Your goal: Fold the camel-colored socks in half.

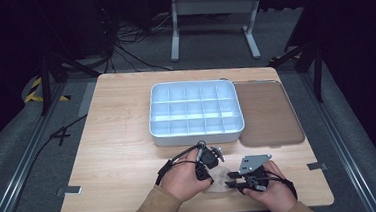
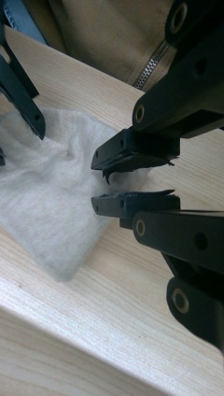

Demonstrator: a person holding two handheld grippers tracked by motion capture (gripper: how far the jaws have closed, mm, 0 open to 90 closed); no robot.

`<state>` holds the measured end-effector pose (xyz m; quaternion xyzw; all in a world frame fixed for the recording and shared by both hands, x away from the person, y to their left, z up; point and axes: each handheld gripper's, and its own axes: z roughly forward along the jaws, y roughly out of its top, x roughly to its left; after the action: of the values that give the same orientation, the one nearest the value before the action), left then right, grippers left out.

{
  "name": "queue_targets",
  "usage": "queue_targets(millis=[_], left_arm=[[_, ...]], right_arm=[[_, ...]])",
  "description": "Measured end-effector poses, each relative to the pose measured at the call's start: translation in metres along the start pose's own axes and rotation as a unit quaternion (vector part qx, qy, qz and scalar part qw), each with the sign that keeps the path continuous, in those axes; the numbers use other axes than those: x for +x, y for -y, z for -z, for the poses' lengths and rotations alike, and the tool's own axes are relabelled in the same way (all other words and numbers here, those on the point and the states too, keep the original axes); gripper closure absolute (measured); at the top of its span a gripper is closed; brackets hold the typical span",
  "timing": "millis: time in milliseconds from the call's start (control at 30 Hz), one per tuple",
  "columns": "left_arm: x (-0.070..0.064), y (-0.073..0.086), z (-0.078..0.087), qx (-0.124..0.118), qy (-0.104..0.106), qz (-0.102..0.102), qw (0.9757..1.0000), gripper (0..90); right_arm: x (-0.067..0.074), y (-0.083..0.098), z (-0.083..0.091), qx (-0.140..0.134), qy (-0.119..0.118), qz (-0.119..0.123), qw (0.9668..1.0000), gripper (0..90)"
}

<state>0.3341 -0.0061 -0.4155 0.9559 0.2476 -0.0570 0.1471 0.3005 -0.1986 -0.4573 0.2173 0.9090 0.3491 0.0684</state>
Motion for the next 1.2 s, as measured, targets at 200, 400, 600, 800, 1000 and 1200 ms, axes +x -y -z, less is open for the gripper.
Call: queue_targets(millis=[200,400,600,800,1000,1200], left_arm=[[0.001,0.001,0.0,0.001,0.001,0.003,1.0,75.8],[0.004,0.003,0.004,-0.004,0.0,0.008,1.0,75.4],[0.007,0.005,0.006,-0.012,0.004,0.014,0.9998,73.9],[0.013,0.008,0.01,-0.016,0.009,0.027,0.9995,72.2],[0.026,0.014,0.001,0.0,-0.007,0.038,0.9992,75.3],[0.026,0.013,-0.005,0.016,-0.005,0.028,0.9995,79.4]], right_arm=[[-0.006,0.006,-0.005,-0.006,-0.02,0.0,0.9998,63.4],[-0.006,0.007,-0.005,-0.01,-0.021,0.002,0.9997,63.4],[-0.006,0.007,-0.005,-0.012,-0.021,0.003,0.9997,63.4],[-0.005,0.007,-0.004,-0.01,-0.016,0.005,0.9998,63.3],[-0.003,0.006,-0.004,-0.008,-0.012,0.007,0.9999,63.2],[-0.003,0.005,-0.004,-0.007,-0.008,0.011,0.9999,63.3]])
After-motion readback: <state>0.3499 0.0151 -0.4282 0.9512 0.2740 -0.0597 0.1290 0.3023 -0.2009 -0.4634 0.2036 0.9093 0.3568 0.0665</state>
